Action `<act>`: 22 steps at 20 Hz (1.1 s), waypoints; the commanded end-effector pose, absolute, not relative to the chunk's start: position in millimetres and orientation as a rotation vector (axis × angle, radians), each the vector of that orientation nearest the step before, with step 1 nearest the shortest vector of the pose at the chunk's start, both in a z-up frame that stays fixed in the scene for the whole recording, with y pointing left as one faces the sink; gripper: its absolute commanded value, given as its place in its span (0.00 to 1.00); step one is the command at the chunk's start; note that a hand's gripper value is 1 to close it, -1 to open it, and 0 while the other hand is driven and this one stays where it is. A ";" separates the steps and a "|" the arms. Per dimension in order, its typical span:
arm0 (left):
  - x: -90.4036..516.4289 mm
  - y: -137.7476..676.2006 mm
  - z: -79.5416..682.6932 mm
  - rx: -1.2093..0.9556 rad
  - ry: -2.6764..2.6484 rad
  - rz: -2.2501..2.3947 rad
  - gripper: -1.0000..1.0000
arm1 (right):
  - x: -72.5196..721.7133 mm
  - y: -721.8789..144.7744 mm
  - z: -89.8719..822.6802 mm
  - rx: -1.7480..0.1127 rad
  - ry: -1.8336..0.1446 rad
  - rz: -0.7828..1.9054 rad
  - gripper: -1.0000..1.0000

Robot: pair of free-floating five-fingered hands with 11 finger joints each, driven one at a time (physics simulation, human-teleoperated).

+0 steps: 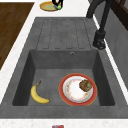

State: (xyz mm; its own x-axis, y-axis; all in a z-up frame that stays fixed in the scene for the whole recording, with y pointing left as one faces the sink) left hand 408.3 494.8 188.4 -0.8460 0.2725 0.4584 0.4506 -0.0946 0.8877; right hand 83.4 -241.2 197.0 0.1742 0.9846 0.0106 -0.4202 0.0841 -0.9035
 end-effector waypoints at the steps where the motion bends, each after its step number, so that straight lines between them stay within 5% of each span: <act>1: 412.8 525.8 177.8 -0.828 -2.014 -2.066 1.00 | 83.4 -241.2 197.0 -0.924 -0.788 1.229 0.50; 14: 416.4 581.1 137.5 -0.862 -1.972 -2.106 1.00 | 83.4 -241.2 197.0 -0.924 -0.788 1.229 0.50; 15: 415.8 573.4 138.3 -0.826 -1.990 -2.107 0.00 | 83.4 -241.2 197.0 -0.924 -0.788 1.229 0.50; 22: 421.3 544.4 136.1 -0.779 -1.942 -2.057 0.00 | 83.4 -241.2 197.0 -0.924 -0.788 1.229 0.50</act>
